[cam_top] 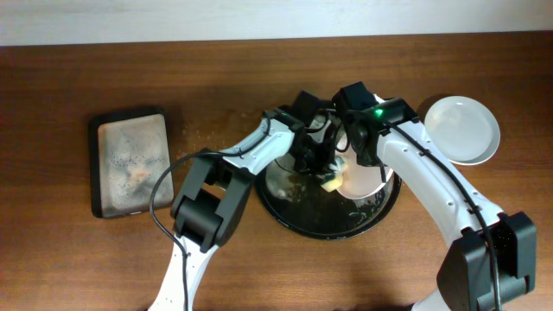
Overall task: Clean dirty plates on tray and stack at the side
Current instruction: 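Scrub the tilted plate's face with the sponge in left gripper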
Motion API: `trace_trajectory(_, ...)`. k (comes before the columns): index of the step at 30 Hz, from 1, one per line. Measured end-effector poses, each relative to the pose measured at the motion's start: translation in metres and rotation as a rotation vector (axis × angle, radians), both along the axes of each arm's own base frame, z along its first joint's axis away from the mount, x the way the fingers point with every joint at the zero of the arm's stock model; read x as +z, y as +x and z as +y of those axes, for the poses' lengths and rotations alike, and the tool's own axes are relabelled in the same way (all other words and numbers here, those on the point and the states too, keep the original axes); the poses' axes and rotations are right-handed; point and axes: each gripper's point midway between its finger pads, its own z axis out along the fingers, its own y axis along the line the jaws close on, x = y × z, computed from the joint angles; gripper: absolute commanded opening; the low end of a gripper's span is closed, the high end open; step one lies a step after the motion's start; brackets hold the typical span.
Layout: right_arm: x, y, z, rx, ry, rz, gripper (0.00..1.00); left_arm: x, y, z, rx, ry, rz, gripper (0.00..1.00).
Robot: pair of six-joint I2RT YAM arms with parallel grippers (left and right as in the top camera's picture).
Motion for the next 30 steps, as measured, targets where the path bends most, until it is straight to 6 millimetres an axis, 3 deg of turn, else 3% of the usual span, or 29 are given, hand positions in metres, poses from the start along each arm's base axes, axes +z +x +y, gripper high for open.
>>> trace_trajectory(8, -0.001, -0.001, 0.001, 0.001, 0.007, 0.007, 0.04, -0.002, 0.043, 0.052, 0.138, 0.058, 0.007, 0.00)
trace_trajectory(13, -0.001, -0.001, 0.001, 0.001, 0.008, 0.007, 0.04, -0.004, 0.036, 0.063, 0.129, 0.158, -0.011, 0.00)
trace_trajectory(19, -0.001, -0.001, 0.001, 0.001, 0.007, 0.007, 0.04, -0.004, 0.032, 0.062, 0.097, 0.385, -0.199, 0.00)
trace_trajectory(24, -0.001, -0.001, 0.001, 0.001, 0.007, 0.008, 0.04, -0.003, 0.031, 0.068, 0.098, 0.437, -0.217, 0.00)
trace_trajectory(27, -0.001, -0.002, 0.001, 0.001, 0.006, 0.009, 0.04, 0.011, 0.038, 0.076, 0.116, 0.416, -0.226, 0.00)
trace_trajectory(30, -0.001, -0.002, 0.001, 0.001, 0.006, 0.010, 0.04, 0.051, 0.047, 0.053, 0.114, 0.244, -0.280, 0.00)
